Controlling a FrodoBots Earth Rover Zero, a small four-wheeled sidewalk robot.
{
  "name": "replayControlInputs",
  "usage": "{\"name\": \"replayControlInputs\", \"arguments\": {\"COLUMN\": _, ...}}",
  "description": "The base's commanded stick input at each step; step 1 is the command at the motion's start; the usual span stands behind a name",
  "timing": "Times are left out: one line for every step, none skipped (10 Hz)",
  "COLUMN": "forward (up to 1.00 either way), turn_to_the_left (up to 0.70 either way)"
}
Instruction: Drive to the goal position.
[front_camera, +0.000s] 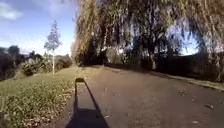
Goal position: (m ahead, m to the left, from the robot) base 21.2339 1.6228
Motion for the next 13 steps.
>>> {"name": "replayControlInputs", "arguments": {"forward": 1.00, "turn_to_the_left": 0.00}}
{"name": "replayControlInputs", "arguments": {"forward": 1.00, "turn_to_the_left": 0.00}}
{"name": "replayControlInputs", "arguments": {"forward": 1.00, "turn_to_the_left": 0.00}}
{"name": "replayControlInputs", "arguments": {"forward": 1.00, "turn_to_the_left": 0.00}}
{"name": "replayControlInputs", "arguments": {"forward": 1.00, "turn_to_the_left": 0.00}}
{"name": "replayControlInputs", "arguments": {"forward": 1.00, "turn_to_the_left": 0.00}}
{"name": "replayControlInputs", "arguments": {"forward": 1.00, "turn_to_the_left": 0.00}}
{"name": "replayControlInputs", "arguments": {"forward": 1.00, "turn_to_the_left": 0.00}}
{"name": "replayControlInputs", "arguments": {"forward": 1.00, "turn_to_the_left": 0.00}}
{"name": "replayControlInputs", "arguments": {"forward": 1.00, "turn_to_the_left": 0.00}}
{"name": "replayControlInputs", "arguments": {"forward": 1.00, "turn_to_the_left": 0.00}}
{"name": "replayControlInputs", "arguments": {"forward": 1.00, "turn_to_the_left": 0.00}}
{"name": "replayControlInputs", "arguments": {"forward": 1.00, "turn_to_the_left": -0.01}}
